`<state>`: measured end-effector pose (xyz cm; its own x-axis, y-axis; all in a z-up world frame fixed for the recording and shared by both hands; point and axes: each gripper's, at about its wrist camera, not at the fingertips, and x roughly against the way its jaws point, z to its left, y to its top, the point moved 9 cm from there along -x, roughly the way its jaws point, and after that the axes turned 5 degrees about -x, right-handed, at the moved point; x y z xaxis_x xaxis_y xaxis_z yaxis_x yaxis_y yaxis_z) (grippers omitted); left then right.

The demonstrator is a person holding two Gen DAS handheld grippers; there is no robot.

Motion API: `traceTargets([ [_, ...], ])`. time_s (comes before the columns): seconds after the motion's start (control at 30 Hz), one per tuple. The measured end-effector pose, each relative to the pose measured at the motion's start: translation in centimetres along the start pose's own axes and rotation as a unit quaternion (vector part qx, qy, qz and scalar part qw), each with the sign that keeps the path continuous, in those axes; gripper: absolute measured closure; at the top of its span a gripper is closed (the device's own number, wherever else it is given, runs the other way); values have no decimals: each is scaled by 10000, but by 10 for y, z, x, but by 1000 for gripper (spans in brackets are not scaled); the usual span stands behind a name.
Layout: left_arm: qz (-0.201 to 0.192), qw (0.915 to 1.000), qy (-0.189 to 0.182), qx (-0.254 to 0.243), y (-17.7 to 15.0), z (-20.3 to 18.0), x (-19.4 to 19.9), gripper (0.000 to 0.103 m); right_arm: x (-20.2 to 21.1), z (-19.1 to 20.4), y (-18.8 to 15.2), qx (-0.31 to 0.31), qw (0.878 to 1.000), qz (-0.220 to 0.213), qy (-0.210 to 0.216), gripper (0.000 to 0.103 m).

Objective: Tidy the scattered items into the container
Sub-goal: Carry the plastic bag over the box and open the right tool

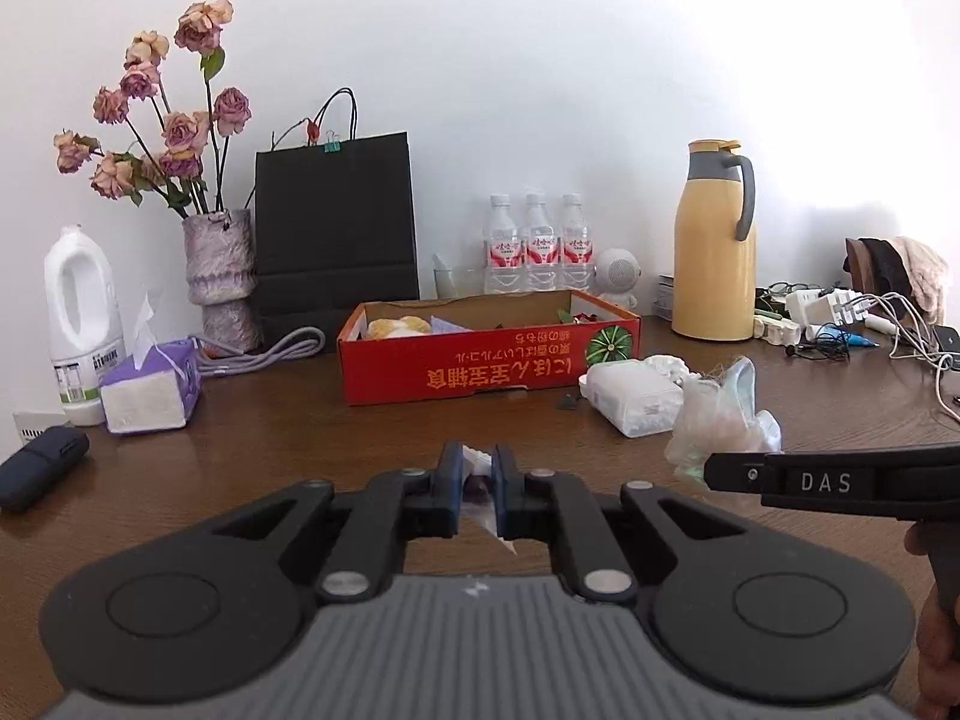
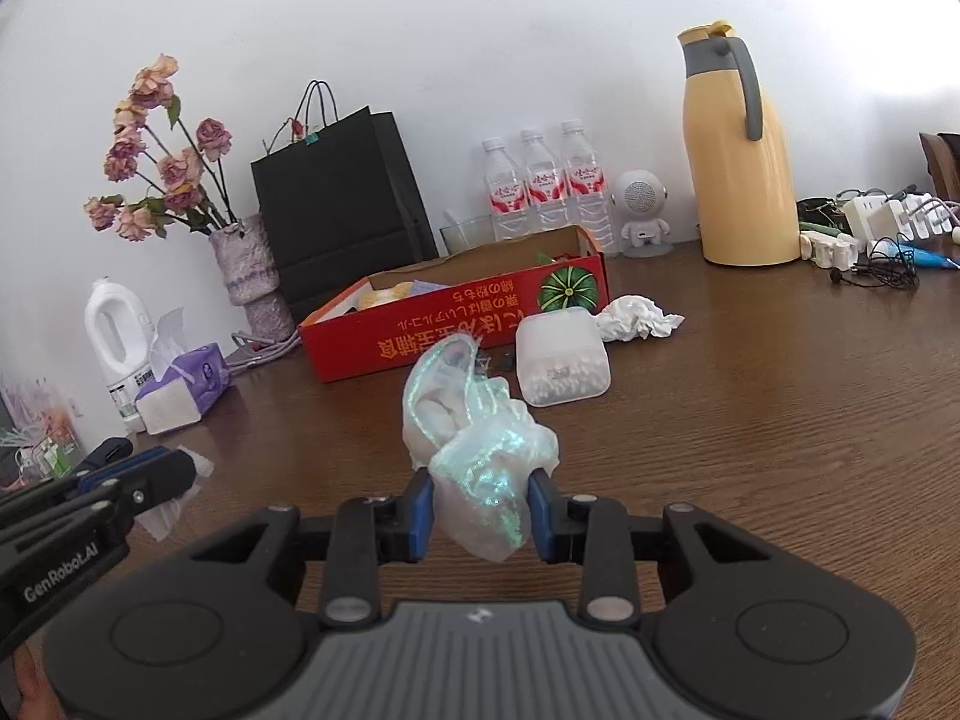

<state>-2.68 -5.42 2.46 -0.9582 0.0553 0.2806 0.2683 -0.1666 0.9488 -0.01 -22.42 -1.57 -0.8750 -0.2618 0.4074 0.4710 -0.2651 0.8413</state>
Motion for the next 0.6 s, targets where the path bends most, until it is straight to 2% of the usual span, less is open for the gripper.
traceTargets([
  [0.1,-68,9998,-21,210,20,14,-22,92,-6,4,21,111,9998,-156,43,72],
  [0.2,-239,9991,-58,350,51,27,-61,92,-24,11,57,244,9991,-317,120,72],
  [0.27,-276,9985,-159,450,75,34,-100,92,-46,18,88,468,9977,-470,167,72],
  [0.37,-65,9962,-410,762,106,39,-173,92,-99,20,135,447,9971,-442,431,72],
  [0.5,527,9936,-477,880,136,46,-280,92,-191,10,192,464,9985,-40,300,72],
  [0.6,1292,9828,-723,1107,145,47,-356,92,-257,3,224,462,9971,578,156,73],
])
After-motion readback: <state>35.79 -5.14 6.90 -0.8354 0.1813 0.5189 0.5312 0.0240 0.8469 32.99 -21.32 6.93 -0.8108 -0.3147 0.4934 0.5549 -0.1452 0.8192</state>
